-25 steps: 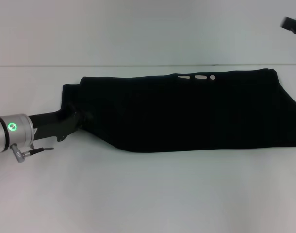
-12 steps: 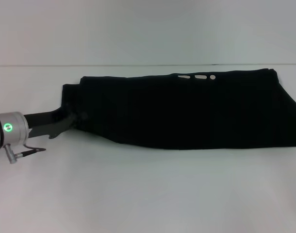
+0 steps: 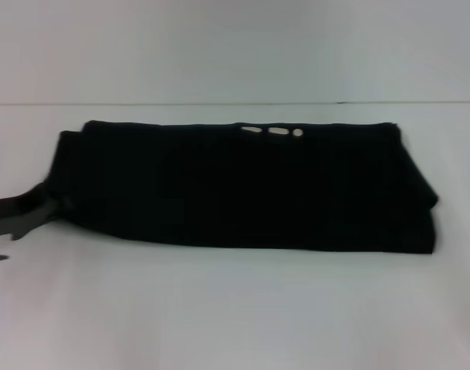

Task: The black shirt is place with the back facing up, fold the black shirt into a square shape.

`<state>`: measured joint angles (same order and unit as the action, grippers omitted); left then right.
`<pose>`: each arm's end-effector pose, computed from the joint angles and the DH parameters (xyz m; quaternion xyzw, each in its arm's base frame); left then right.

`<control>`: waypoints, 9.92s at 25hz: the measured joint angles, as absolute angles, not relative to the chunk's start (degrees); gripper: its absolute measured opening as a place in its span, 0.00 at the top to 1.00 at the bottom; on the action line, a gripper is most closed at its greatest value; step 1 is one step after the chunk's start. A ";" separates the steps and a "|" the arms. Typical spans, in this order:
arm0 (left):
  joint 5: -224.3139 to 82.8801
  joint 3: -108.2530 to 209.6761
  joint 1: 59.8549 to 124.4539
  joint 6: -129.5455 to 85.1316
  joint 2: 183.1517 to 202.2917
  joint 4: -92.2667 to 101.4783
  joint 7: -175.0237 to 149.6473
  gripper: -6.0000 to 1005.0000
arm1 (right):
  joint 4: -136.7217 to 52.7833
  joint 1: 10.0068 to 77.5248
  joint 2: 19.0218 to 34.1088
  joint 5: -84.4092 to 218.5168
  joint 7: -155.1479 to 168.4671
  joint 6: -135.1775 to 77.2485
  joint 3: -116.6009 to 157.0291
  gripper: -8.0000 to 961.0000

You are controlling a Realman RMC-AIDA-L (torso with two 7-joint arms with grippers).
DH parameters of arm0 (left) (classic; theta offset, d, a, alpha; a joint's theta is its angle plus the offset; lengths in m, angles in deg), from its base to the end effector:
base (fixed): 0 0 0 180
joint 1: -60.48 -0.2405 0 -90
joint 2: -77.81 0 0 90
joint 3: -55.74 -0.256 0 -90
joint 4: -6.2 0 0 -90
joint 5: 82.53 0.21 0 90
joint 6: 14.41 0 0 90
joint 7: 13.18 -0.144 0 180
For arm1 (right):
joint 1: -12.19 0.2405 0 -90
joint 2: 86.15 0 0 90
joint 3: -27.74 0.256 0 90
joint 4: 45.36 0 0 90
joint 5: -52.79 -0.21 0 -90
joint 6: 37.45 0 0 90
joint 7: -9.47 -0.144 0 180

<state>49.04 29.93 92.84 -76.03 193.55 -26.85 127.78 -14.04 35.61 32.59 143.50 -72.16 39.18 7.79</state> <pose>-0.3544 0.3675 0.0369 -0.6001 -0.7197 -0.2306 0.2623 0.3354 0.3352 0.0781 -0.7082 0.3844 0.4386 0.3980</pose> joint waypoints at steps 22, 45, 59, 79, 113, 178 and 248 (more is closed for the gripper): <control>49.10 28.41 99.80 -83.07 197.64 -37.90 137.10 0.96 | -13.93 34.19 31.75 143.67 -74.61 39.21 8.52 0.28; 38.76 -25.78 119.46 -79.76 201.83 -31.68 125.54 0.78 | -14.28 36.46 31.60 145.12 -74.50 36.42 7.69 0.28; 36.67 10.78 101.57 -97.81 194.35 -39.01 137.05 0.33 | -13.98 48.84 20.99 174.65 -123.01 38.70 -3.50 0.28; 34.14 16.36 99.35 -98.57 194.51 -38.45 132.47 0.07 | -19.81 65.27 26.70 191.12 -139.82 19.13 -21.43 0.29; 33.45 16.46 99.10 -97.12 195.74 -38.19 132.18 0.07 | -22.98 65.91 30.70 189.89 -139.02 9.35 -23.15 0.85; 34.54 11.05 96.81 -91.72 195.98 -21.63 129.26 0.09 | -11.78 32.91 32.29 145.12 -73.95 55.47 7.25 0.27; 44.97 22.48 93.47 -107.85 194.32 -35.55 119.89 0.72 | -9.49 36.49 30.21 154.57 -77.10 54.25 5.90 0.27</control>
